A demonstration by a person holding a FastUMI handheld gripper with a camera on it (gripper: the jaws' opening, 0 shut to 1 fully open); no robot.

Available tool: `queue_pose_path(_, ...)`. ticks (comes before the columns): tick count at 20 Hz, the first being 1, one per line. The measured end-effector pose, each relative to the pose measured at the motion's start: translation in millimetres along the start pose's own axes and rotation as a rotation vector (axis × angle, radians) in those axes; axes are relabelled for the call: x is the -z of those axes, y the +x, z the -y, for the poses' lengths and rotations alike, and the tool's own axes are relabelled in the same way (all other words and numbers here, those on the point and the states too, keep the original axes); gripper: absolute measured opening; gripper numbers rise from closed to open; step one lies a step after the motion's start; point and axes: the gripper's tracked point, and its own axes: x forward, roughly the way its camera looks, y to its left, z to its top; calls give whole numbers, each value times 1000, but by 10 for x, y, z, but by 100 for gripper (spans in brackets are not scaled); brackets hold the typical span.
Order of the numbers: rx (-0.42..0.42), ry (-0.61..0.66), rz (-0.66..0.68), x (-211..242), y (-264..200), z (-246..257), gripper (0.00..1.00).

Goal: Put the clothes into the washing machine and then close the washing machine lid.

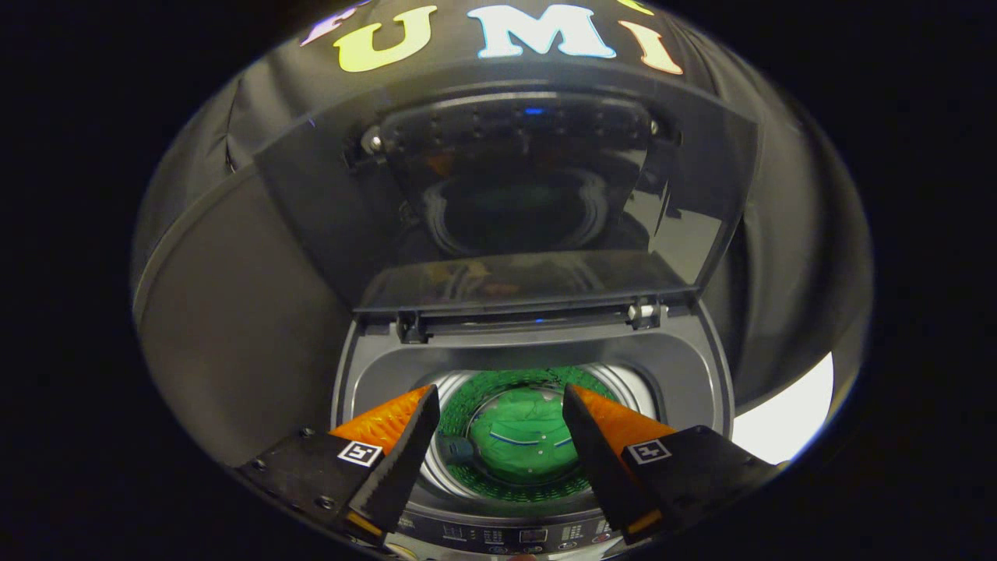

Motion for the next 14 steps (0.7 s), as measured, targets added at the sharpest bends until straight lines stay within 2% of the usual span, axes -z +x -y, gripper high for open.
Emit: queue_pose_path(14, -3, 9, 274, -1044, -1175, 38, 98)
